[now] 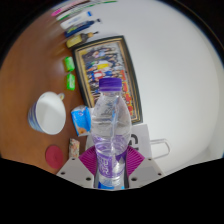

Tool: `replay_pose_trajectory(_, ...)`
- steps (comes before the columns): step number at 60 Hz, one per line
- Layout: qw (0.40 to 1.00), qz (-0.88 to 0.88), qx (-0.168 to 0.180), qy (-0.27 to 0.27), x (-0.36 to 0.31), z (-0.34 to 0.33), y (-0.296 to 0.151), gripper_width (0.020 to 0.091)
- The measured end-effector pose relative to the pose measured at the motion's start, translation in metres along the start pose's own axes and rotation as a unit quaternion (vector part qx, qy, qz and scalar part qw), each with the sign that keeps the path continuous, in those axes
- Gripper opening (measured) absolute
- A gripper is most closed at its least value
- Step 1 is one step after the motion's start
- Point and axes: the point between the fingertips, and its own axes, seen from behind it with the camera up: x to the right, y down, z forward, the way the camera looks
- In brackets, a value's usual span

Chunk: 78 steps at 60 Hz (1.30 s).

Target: Pour water

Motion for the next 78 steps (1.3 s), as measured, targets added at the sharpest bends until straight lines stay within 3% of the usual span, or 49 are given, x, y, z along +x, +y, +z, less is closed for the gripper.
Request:
replay_pose_trajectory(8, 0.971, 0.233, 0.026, -0.037, 0.01, -0.008, -0.008, 0.0336)
replay_pose_trajectory(20, 0.857, 0.499, 0.041, -0.122, -0.017, 0.003, 0.001, 0.0338)
replay_pose_trajectory(26, 0.82, 0.549, 0.057, -0.15, -0.042, 0.018, 0.006, 0.034)
replay_pose_trajectory(44, 0.777, 0.603, 0.032, -0.178, -0.125, 0.049, 0.035, 0.0357)
replay_pose_trajectory(48, 0.774, 0.608, 0.051, -0.167, -0.123, 0.046, 0.034, 0.0371)
replay_pose_trajectory(55, 0.782, 0.601, 0.058, -0.155, -0.123, 0.042, 0.034, 0.0459)
replay_pose_trajectory(60, 0.78, 0.602, 0.042, -0.165, -0.128, 0.039, 0.035, 0.0551)
replay_pose_trajectory(62, 0.776, 0.605, 0.034, -0.175, -0.131, 0.035, 0.034, 0.0654)
replay_pose_trajectory(65, 0.77, 0.61, 0.026, -0.187, -0.133, 0.024, 0.032, 0.0867)
replay_pose_trajectory(78, 0.789, 0.59, -0.041, -0.167, -0.115, -0.058, 0.038, 0.0857)
